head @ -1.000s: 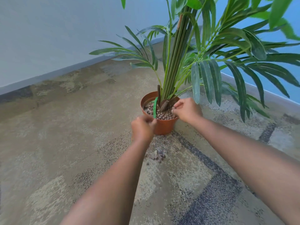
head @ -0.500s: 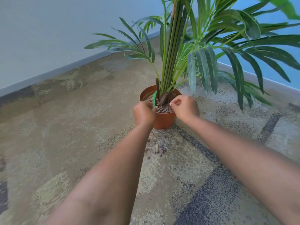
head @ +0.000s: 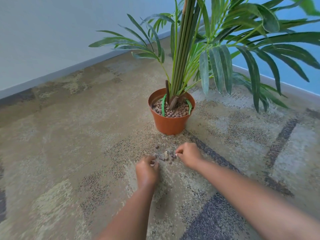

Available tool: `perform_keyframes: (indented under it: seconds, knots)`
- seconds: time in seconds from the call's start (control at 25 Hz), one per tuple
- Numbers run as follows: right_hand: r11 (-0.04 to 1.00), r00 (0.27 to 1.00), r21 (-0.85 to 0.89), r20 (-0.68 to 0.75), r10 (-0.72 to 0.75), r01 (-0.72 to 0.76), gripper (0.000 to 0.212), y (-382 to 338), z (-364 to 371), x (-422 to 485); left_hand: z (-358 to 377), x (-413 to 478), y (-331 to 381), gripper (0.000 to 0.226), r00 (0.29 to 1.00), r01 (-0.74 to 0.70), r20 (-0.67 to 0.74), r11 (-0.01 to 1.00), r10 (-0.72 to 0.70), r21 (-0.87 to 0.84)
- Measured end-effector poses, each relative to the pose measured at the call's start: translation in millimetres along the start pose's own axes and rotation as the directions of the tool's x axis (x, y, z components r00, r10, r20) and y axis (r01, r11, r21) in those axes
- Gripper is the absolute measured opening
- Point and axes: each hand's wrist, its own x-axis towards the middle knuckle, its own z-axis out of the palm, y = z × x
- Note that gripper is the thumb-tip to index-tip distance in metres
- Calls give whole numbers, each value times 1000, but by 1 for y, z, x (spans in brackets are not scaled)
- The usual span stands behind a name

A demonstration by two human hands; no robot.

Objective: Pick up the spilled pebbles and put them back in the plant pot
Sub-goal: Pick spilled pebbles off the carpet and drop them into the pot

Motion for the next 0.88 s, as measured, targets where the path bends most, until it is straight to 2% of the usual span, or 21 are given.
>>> perform_keyframes:
  seconds: [0.2, 0.36, 0.44, 0.52, 0.56, 0.64, 0.72, 0.8, 0.84, 0.88]
  knots:
    - [1000, 1000, 29, 6, -3, 2, 12, 3, 16, -2, 7, 6, -4, 29, 997, -3, 76, 997, -3, 73]
    - [998, 1000, 60, 13, -10, 9, 16, 0, 18, -2, 9, 7, -9, 11, 995, -57, 91, 987, 44, 150]
    - [998, 999, 40, 33, -41, 40, 15, -5, 17, -6, 11, 5, -12, 13, 993, -101, 87, 975, 85, 196]
    - [996, 997, 51, -3, -78, 78, 12, -12, 10, -11, 10, 3, -10, 15, 994, -103, 52, 983, 96, 155]
    - [989, 990, 78, -67, -122, 127, 12, -18, 3, -13, 7, 3, -3, 16, 995, -100, 20, 989, 99, 108]
    - [927, 914, 139, -271, -302, 347, 16, -33, -15, -17, -3, 10, 22, 15, 989, -135, -66, 991, 135, 0]
    - [826, 758, 111, -479, -443, 553, 19, -53, -39, -16, -16, 26, 60, 12, 967, -202, -176, 974, 182, -105]
    - [812, 623, 19, -653, -432, 583, 18, -71, -64, -6, -27, 46, 103, 11, 946, -248, -260, 947, 192, -205]
    - [847, 594, -12, -707, -382, 531, 16, -77, -75, 2, -32, 57, 122, 12, 943, -252, -277, 940, 185, -230]
    - [895, 608, -14, -729, -315, 446, 15, -81, -83, 9, -36, 66, 137, 12, 944, -246, -276, 942, 179, -230]
